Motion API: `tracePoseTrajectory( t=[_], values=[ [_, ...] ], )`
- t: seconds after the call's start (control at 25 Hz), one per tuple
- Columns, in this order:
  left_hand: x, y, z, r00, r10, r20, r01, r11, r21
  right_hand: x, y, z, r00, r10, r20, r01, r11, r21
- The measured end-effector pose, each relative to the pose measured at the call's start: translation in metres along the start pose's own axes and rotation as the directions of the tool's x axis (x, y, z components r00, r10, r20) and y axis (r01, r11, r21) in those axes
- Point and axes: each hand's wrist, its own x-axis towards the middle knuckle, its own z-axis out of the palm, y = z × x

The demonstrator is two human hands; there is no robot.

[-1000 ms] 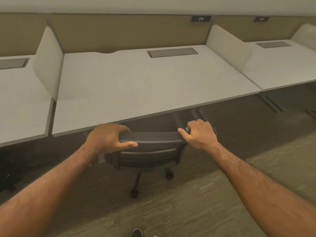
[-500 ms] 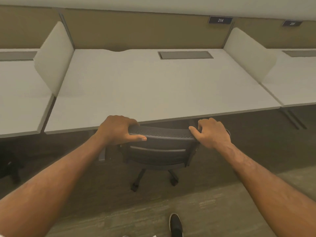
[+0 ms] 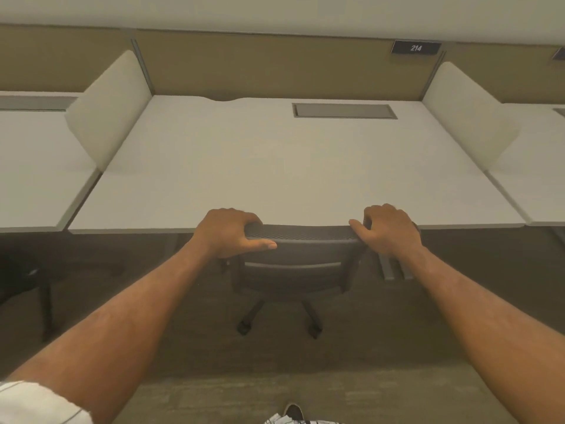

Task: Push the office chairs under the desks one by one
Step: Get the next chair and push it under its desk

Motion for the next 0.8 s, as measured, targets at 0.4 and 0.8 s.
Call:
tracePoseTrajectory(
  t=[0.4, 0.8],
  values=[
    [0.034, 0.019, 0.005, 0.999, -0.043, -0.005, 0.043, 0.999, -0.031, 0.019, 0.038, -0.001, 0.999, -0.036, -0.031, 0.038, 0.998, 0.048],
    [0.027, 0.026, 0.004, 1.0, 0.002, -0.025, 0.0, 0.998, 0.062, 0.016, 0.034, 0.003, 0.999, 0.038, -0.038, -0.036, 0.999, 0.039]
  ],
)
